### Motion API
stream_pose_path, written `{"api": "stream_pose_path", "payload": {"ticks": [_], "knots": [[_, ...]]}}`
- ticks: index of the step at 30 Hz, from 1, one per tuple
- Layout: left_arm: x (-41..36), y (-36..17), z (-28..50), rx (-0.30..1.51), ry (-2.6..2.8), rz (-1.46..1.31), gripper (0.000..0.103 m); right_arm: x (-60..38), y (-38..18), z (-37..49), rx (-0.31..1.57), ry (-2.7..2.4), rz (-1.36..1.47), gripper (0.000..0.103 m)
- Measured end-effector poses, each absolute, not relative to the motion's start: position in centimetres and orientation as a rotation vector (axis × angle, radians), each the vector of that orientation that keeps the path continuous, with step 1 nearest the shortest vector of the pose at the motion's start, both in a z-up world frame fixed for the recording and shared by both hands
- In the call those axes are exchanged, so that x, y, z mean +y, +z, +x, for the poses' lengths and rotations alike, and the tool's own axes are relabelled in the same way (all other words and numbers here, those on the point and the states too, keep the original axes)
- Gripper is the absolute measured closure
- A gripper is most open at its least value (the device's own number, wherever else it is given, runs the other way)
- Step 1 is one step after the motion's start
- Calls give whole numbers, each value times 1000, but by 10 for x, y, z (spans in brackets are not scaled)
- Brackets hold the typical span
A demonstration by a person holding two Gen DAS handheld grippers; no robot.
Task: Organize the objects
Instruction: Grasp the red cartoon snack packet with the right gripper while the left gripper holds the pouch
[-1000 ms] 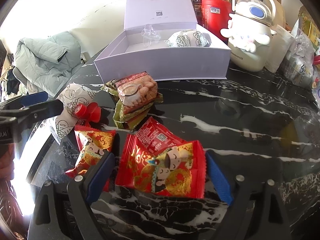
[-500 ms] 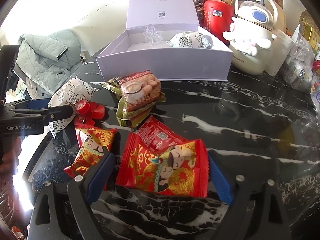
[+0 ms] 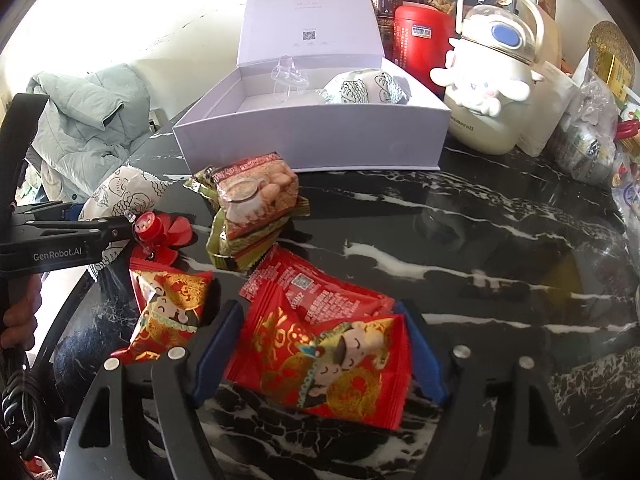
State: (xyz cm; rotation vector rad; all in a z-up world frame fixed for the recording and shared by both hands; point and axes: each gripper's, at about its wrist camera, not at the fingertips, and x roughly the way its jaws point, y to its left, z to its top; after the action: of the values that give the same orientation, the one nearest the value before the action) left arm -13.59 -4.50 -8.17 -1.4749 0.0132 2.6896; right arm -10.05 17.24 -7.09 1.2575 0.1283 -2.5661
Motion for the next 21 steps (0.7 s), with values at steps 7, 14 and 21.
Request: {"api": "stream_pose_path", "payload": {"ticks": [7,14,21], "knots": [[-42,-77,-127,-23,2671,-1475,43,180,-69,-98,73,-2550,1269,40],[-39,-62,-114,-26,2697,-1439,43,187,-61,-88,55,-2569,1242,41],[-37,-53,-98,-41,2705,-1418,43,188,-59,-77,47,-2530,1230,41]]}}
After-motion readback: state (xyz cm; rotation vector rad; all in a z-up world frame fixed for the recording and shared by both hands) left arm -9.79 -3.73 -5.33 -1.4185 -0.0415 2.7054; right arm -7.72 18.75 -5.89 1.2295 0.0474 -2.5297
